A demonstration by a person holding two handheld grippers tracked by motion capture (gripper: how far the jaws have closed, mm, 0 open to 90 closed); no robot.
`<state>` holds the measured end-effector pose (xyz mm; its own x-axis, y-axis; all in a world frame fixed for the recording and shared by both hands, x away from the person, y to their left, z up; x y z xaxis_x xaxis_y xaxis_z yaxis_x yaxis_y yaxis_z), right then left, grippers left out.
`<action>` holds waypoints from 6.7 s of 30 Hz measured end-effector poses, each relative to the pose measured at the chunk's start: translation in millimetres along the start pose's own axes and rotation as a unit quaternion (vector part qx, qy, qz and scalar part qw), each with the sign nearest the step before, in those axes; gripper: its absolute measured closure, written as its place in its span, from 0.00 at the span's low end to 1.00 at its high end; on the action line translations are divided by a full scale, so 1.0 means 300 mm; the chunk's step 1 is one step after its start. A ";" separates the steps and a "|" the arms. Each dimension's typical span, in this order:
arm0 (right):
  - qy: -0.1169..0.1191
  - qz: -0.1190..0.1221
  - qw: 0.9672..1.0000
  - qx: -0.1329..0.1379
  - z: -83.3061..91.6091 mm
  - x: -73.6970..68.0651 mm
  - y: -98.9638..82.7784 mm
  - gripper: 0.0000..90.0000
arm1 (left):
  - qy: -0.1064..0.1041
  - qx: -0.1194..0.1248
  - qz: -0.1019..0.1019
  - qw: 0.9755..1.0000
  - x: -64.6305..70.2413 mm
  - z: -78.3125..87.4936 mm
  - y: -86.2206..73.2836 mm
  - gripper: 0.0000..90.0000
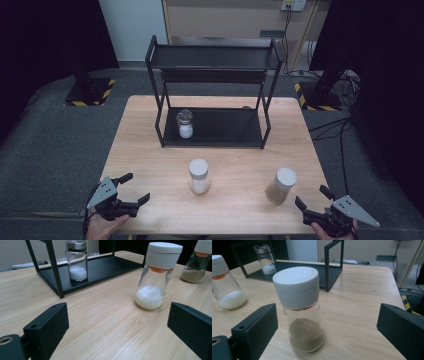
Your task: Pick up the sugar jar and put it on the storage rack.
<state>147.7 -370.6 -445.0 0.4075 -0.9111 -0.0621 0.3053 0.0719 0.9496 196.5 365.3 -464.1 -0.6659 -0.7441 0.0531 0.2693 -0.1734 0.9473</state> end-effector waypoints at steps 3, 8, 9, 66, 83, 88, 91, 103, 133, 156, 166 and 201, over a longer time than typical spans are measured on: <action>-0.005 -0.002 1.000 0.002 0.003 -0.006 0.001 0.03 | 0.001 0.001 -0.001 1.000 0.001 0.002 0.000 0.03; -0.003 -0.005 1.000 0.007 0.007 -0.003 0.001 0.04 | 0.004 0.001 0.000 1.000 0.001 0.000 -0.001 0.02; -0.002 -0.006 1.000 0.007 0.007 -0.003 0.002 0.04 | 0.005 0.000 0.000 1.000 0.001 0.001 -0.001 0.02; 0.257 0.085 0.961 -0.047 -0.421 -0.353 0.422 0.08 | -0.004 -0.012 0.000 1.000 -0.003 -0.012 0.001 0.02; 0.274 0.092 0.954 -0.083 -0.596 -0.462 0.408 0.12 | -0.004 -0.012 -0.001 1.000 -0.003 -0.010 0.002 0.02; 0.271 0.088 0.954 -0.095 -0.643 -0.479 0.386 0.13 | -0.004 -0.012 -0.001 1.000 -0.004 -0.010 0.002 0.02; 0.268 0.091 0.954 -0.098 -0.665 -0.489 0.372 0.15 | -0.004 -0.012 -0.001 1.000 -0.003 -0.009 0.002 0.02; 0.256 0.087 0.958 -0.090 -0.716 -0.511 0.296 0.26 | -0.004 -0.012 -0.001 1.000 -0.003 -0.010 0.002 0.02; 0.225 0.099 0.968 -0.041 -0.689 -0.512 0.334 0.37 | -0.005 -0.012 0.000 1.000 -0.004 -0.011 0.001 0.02; 0.167 0.081 0.982 -0.041 -0.784 -0.451 0.526 0.37 | -0.006 -0.014 0.000 1.000 -0.005 -0.013 0.001 0.02; 0.135 0.075 0.987 -0.048 -0.872 -0.422 0.568 0.37 | -0.007 -0.013 0.002 1.000 -0.007 -0.014 0.000 0.02; 0.072 0.048 0.994 -0.064 -1.160 -0.409 0.497 0.37 | -0.010 -0.014 0.002 1.000 -0.010 -0.017 -0.001 0.02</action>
<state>442.7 -107.0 -402.6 0.5560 -0.8307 -0.0261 0.3628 0.2143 0.9069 201.9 364.4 -466.2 -0.6793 -0.7312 0.0633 0.2906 -0.1887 0.9381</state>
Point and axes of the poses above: each handheld gripper's, and its own axes: z roughly backward along the jaws, y roughly out of its top, x roughly to its right, the point moved 3 cm from there along -z, roughly forward along the jaws, and after that the axes turned 1 degree about -x, right-handed, at the moved point
